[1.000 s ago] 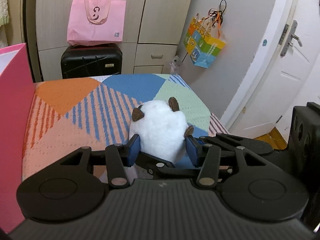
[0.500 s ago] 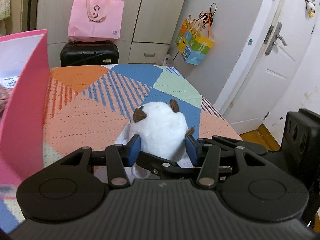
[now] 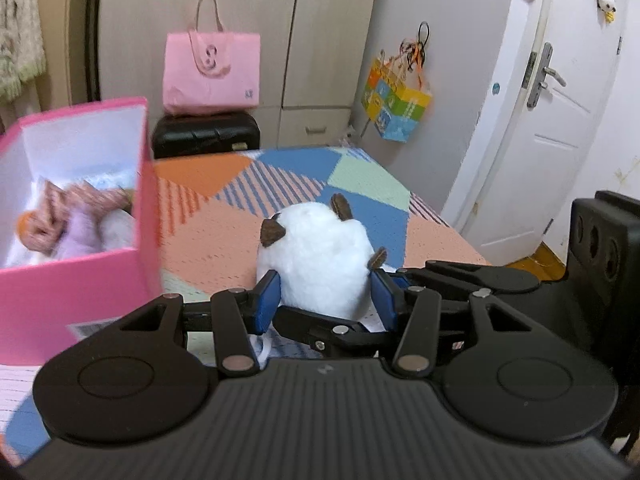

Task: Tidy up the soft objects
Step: 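Lift the cat plush with the left tool and carry it into the shoebox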

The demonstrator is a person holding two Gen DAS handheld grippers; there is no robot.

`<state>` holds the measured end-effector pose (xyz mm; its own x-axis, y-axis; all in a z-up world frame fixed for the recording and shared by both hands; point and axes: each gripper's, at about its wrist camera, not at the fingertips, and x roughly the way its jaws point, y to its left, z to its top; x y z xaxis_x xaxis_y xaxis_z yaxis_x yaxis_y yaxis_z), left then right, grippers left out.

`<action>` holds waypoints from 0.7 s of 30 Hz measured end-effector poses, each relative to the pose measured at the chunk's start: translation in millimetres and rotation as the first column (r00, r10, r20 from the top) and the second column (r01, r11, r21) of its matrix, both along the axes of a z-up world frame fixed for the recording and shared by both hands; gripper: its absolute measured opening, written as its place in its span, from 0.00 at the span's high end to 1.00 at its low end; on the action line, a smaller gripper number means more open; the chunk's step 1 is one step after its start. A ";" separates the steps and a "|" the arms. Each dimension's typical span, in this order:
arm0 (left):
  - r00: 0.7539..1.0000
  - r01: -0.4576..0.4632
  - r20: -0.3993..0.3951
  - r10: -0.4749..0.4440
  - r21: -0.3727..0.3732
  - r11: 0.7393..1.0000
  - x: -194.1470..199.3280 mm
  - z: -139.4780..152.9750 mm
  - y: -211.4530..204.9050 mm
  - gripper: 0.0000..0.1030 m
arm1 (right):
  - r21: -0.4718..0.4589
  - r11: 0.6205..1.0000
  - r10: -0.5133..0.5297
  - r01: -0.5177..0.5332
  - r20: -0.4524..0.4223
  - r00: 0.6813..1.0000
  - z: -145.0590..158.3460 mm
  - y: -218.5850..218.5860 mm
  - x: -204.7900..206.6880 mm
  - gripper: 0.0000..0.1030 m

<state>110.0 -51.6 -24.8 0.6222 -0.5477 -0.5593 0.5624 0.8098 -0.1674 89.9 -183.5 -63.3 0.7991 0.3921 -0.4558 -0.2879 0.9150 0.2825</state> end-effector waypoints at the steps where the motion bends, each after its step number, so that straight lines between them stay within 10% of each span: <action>1: 1.000 -0.003 0.010 0.003 0.000 1.000 -2.6 3.5 3.4 0.53 | -0.018 1.000 0.013 -0.013 0.021 1.000 5.1 5.2 -2.1 0.37; 21: 0.986 -0.155 0.053 0.161 -0.105 0.982 -15.3 67.6 102.7 0.53 | -0.064 0.971 0.232 -0.229 0.044 0.972 88.6 92.1 20.3 0.36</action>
<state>94.7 51.0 42.8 0.7366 -0.4909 -0.4653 0.4403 0.8702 -0.2211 110.2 -91.5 25.2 0.7131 0.5421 -0.4445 -0.5052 0.8370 0.2103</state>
